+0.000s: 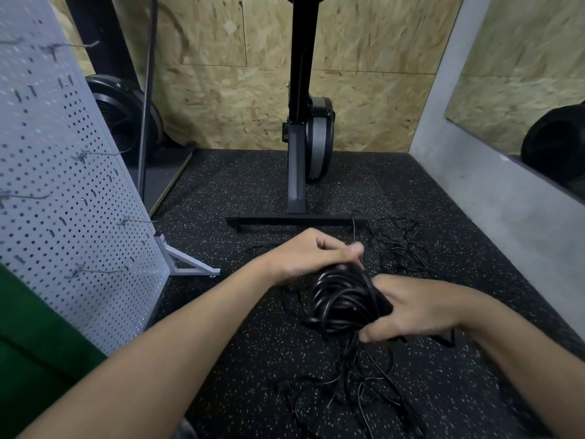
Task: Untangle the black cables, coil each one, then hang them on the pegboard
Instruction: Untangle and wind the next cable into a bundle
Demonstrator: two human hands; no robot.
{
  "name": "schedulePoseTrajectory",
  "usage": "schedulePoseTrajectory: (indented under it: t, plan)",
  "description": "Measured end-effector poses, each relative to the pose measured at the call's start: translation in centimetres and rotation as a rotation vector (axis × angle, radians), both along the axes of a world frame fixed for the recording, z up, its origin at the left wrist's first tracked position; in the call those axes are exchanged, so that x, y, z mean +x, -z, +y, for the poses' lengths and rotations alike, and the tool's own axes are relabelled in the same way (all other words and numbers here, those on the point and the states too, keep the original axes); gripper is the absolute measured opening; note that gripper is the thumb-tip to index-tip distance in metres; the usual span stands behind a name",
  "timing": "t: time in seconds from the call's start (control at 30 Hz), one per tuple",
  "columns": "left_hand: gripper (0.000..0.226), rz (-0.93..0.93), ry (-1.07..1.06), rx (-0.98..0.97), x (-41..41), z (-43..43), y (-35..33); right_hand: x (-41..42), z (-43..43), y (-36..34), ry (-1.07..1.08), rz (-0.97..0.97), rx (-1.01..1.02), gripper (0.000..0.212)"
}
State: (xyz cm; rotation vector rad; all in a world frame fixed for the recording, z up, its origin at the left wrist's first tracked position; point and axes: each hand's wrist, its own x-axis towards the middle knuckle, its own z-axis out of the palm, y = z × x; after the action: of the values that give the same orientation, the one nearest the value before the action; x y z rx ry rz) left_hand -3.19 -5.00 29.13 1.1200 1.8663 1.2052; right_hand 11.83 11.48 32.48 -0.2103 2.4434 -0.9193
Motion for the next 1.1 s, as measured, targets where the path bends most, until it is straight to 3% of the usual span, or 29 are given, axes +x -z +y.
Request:
schedulePoseTrajectory:
  t: [0.07,0.1,0.2,0.23,0.4,0.53,0.67,0.83,0.93,1.1]
  plan:
    - [0.061,-0.188,-0.041,-0.028,0.0,0.0,2.1,0.1,0.2,-0.9,0.041,0.095,-0.106,0.020]
    - [0.058,-0.270,-0.031,-0.041,0.0,0.0,3.2,0.1,0.4,-1.4,0.089,0.152,-0.147,0.023]
    - [0.061,-0.287,0.005,-0.163,1.0,0.5,4.7,-0.4,2.2,-1.5,0.329,0.255,-0.165,0.013]
    - [0.066,-0.232,-0.021,-0.197,1.3,0.9,4.9,-0.7,2.9,-1.1,0.410,0.262,-0.129,0.012]
    - [0.054,0.231,-0.084,-0.273,3.1,1.8,4.5,-1.5,6.1,2.0,0.747,0.238,0.102,0.055]
    - [0.044,0.396,0.049,-0.401,6.6,3.1,3.3,-1.8,6.5,3.0,0.865,0.264,0.231,0.053]
    - [0.043,0.700,0.065,-0.399,7.3,3.5,2.0,-2.0,6.8,5.3,0.803,0.185,0.346,0.040]
    - [0.034,0.872,0.133,-0.267,4.9,1.2,0.6,-1.3,6.3,5.7,0.527,-0.010,0.342,0.031]
    - [0.031,1.002,0.158,-0.167,4.2,0.4,0.7,-0.9,4.5,5.5,0.360,-0.010,0.449,0.025]
    - [0.037,0.986,0.115,-0.031,2.6,-0.3,1.2,-0.4,0.2,5.5,0.141,0.080,0.574,0.026]
